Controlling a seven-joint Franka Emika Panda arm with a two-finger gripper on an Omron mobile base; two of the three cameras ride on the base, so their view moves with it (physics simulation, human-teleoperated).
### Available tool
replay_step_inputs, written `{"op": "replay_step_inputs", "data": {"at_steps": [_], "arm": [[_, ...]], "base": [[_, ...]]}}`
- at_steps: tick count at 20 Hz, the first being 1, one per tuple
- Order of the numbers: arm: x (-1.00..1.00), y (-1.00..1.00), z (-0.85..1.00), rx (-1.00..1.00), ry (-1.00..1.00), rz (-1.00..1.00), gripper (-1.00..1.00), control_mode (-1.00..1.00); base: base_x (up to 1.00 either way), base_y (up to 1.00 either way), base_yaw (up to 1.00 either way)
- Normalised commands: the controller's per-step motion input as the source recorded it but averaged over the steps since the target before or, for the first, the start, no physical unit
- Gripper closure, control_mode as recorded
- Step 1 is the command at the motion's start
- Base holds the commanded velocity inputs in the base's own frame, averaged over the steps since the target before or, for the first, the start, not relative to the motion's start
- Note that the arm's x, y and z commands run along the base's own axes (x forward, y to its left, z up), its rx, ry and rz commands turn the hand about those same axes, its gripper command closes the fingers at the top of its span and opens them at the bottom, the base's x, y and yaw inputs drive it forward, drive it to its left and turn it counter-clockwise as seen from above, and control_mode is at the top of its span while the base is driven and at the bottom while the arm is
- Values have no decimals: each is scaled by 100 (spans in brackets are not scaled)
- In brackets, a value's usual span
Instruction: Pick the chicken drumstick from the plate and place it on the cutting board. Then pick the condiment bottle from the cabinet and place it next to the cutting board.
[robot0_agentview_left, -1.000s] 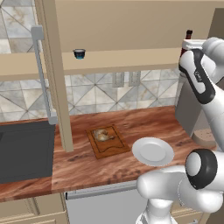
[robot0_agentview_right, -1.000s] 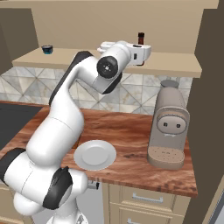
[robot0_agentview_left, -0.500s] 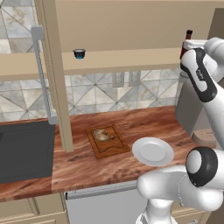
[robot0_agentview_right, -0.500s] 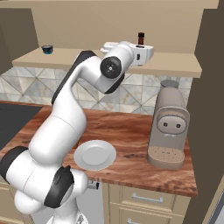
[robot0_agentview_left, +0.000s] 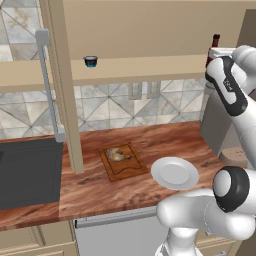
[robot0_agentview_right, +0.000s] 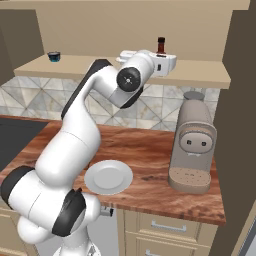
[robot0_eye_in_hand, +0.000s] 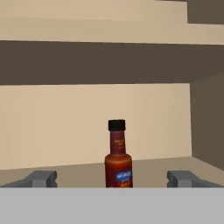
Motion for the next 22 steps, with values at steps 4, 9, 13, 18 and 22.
{"op": "replay_step_inputs", "data": {"at_steps": [4,9,13,18,22], "arm": [[9,0,0,1,0,0,-100,-100],[12,-2,0,1,0,0,-100,-100],[13,-6,0,1,0,0,-100,-100],[12,-6,0,1,0,0,-100,-100],[11,-2,-1,0,0,0,-100,-100]], "base": [[0,0,0],[0,0,0],[0,0,0],[0,0,0],[0,0,0]]}}
